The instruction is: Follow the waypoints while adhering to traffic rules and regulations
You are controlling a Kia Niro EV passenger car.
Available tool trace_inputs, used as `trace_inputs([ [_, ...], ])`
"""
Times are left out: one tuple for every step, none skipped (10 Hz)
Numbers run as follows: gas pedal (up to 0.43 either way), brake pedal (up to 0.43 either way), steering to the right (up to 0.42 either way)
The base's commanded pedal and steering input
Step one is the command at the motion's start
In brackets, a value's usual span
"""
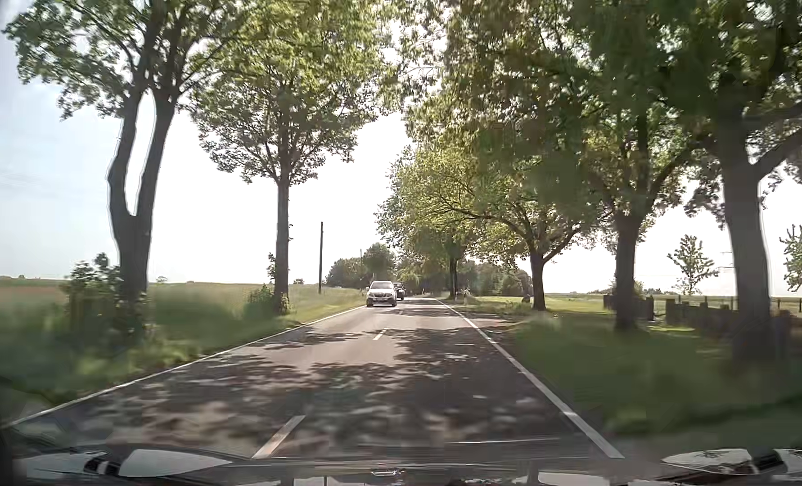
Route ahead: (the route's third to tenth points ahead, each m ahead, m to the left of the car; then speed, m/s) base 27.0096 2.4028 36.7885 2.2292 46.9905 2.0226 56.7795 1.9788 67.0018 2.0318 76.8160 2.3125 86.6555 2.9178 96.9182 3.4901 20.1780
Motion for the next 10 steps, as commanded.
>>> trace_inputs([
  [0.220, 0.000, 0.000],
  [0.220, 0.000, 0.000],
  [0.220, 0.000, 0.000],
  [0.220, 0.000, 0.000],
  [0.220, 0.000, 0.000],
  [0.220, 0.000, 0.000],
  [0.209, 0.000, 0.000],
  [0.209, 0.000, 0.000],
  [0.209, 0.000, 0.000],
  [0.209, 0.000, 0.000],
])
